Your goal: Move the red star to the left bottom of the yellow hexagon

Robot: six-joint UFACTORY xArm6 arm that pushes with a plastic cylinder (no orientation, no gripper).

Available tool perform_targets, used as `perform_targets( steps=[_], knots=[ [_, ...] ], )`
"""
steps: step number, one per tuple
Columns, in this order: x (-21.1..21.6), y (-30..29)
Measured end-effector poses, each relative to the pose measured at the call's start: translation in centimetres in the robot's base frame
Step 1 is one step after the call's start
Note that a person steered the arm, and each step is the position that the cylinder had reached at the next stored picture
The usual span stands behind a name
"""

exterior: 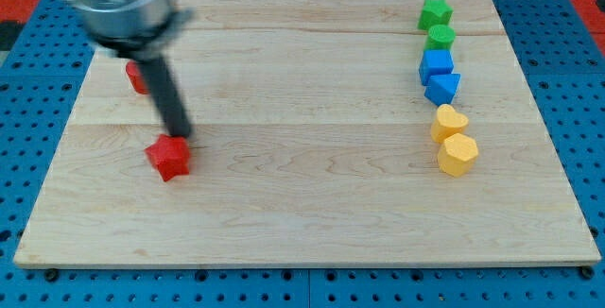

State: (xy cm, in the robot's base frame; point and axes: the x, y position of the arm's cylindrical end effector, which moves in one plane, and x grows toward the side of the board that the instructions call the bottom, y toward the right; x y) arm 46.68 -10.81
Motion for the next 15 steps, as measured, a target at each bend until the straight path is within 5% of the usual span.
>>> perform_targets(
  steps=[1,3,4,7,11,15],
  knots=[
    [2.5,1.5],
    [-1.8,-8.0],
    [0.4,-11.4],
    [7.6,-2.8],
    [5.0,2.7],
    [5.8,22.3]
  ],
)
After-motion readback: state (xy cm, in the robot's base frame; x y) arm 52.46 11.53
